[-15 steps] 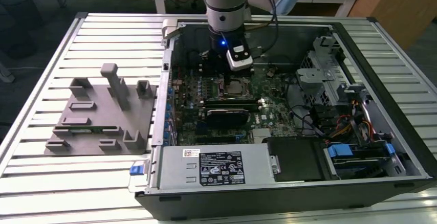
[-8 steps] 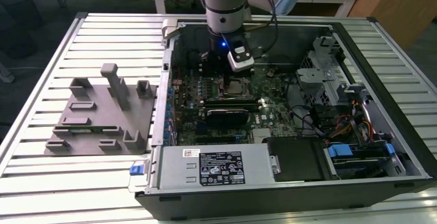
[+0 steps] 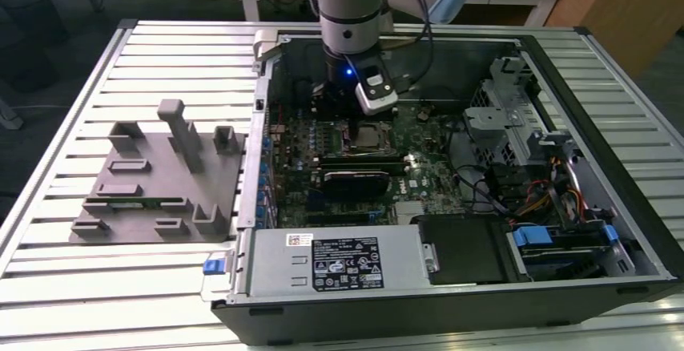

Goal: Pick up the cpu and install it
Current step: 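Close the cpu cover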

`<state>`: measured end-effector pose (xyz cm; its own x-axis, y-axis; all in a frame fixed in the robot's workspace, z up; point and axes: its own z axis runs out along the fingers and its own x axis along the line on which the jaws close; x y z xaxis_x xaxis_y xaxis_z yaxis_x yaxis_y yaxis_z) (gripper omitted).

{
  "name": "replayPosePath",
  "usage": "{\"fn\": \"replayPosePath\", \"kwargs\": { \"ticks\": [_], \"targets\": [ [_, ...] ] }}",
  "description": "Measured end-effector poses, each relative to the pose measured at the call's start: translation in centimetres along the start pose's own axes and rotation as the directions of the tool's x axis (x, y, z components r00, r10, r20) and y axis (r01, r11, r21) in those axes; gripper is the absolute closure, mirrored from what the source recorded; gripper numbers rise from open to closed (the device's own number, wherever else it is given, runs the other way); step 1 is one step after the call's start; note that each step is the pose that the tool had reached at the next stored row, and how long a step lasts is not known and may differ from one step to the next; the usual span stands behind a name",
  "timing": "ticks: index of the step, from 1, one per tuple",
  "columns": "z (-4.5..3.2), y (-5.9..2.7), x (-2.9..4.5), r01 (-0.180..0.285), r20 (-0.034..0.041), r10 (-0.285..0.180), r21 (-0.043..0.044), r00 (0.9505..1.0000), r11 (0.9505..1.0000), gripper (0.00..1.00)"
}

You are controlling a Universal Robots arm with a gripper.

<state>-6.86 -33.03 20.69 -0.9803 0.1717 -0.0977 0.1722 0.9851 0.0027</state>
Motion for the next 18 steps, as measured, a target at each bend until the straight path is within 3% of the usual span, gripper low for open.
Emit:
{"fn": "replayPosePath", "kwargs": {
  "ticks": [18],
  "targets": [
    [0.58,-0.53,1.26,0.045,0.0002,-0.045,-0.0012,0.999,0.999,0.89]
  ]
}}
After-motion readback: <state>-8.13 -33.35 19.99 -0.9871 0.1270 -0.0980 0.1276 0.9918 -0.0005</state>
